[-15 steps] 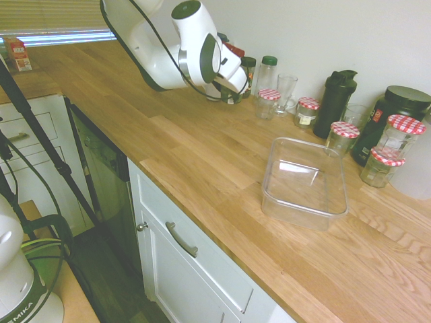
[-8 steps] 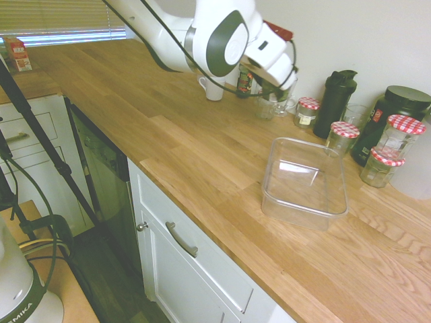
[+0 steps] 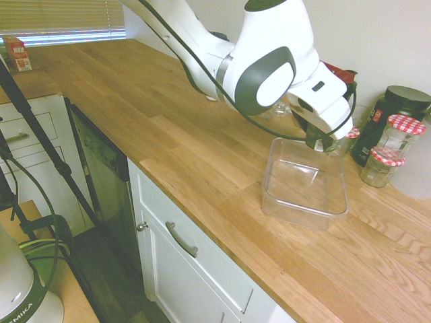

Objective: Put the cereal into the container

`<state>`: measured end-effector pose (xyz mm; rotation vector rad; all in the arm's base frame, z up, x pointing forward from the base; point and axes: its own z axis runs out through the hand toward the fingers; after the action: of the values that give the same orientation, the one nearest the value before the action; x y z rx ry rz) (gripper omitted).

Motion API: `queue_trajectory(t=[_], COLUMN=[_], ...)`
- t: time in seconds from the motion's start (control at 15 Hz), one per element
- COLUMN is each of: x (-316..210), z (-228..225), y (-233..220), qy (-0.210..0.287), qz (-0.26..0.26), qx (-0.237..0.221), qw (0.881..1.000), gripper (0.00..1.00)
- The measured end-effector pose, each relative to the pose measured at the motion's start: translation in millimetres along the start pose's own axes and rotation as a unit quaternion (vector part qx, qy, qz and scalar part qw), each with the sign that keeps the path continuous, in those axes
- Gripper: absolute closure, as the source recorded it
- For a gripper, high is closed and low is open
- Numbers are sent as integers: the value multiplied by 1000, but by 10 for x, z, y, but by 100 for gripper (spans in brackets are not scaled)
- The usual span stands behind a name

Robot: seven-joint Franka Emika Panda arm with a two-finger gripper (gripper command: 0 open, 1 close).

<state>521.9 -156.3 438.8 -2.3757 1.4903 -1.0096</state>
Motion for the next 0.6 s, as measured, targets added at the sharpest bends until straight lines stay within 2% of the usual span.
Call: queue_trajectory(t=[0.27, 0.6], x=[-93, -297], z=[-16, 321], y=[135, 539], qy=[-21, -33], qz=[7, 14], qx=[-24, -50], qw=[999, 998], gripper=[100, 100])
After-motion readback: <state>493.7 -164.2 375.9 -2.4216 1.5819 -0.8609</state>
